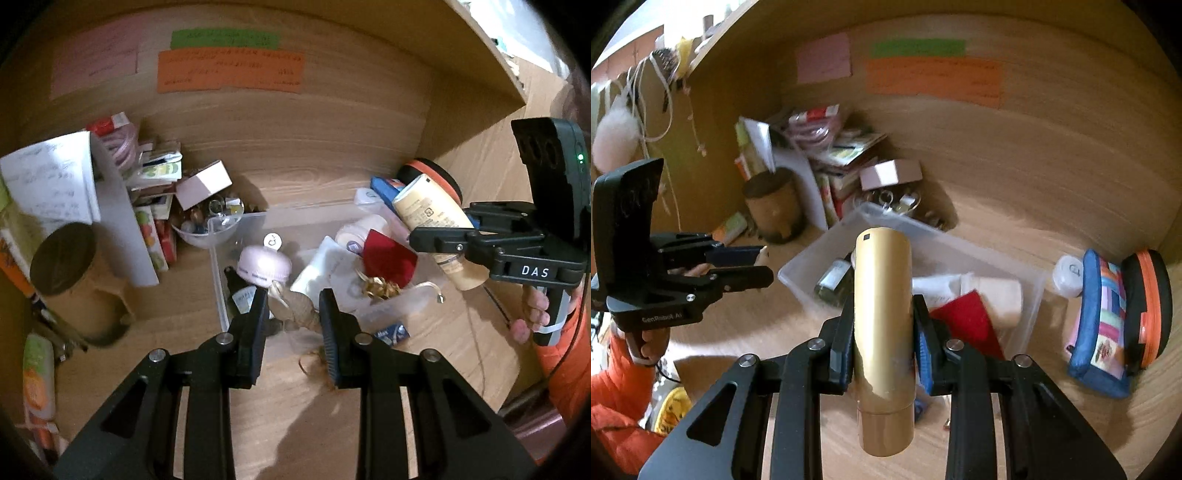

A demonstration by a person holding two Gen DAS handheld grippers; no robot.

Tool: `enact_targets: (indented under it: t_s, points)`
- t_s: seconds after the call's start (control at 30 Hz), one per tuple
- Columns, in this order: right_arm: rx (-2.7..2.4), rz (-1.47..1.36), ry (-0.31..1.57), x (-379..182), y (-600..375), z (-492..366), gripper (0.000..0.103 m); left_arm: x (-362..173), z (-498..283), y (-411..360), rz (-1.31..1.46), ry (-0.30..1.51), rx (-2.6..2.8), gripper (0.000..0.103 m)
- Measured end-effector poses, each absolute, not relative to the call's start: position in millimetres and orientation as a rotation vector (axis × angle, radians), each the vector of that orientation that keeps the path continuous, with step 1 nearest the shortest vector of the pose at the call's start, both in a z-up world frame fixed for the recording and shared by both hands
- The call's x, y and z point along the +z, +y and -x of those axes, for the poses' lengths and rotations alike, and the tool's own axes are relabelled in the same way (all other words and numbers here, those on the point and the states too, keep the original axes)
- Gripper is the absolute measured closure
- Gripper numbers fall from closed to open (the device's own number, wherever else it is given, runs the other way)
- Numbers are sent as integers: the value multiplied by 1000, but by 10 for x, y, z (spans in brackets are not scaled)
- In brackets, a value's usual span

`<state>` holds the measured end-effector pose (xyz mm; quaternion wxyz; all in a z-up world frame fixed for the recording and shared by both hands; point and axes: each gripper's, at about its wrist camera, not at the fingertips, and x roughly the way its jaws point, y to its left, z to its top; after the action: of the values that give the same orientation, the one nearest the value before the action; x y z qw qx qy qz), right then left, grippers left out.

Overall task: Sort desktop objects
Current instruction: 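Carry the sunscreen bottle with the right gripper over the bin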

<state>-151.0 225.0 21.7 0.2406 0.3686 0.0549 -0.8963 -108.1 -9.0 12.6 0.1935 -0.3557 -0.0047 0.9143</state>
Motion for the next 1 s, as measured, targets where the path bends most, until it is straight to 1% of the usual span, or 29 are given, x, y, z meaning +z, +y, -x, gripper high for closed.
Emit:
enact_targets:
  t_s: [0.33,0.7,0.83,1.0]
  points:
    - [-2445,-1024,49,30,2198,1853,79,-50,1520,91,1080,-12,2517,76]
    - [-2395,-1077,-36,-329,2125,2116,79,-316,1689,234,1145,21,2470,76]
    - [-2381,-1099,-40,-454,2106,2161,78,-385,1705,249,1159,29,2460,76]
    - [-2377,-1131,-3,-593,2057,2200,79,-422,1691,271,1160,59,2472,76]
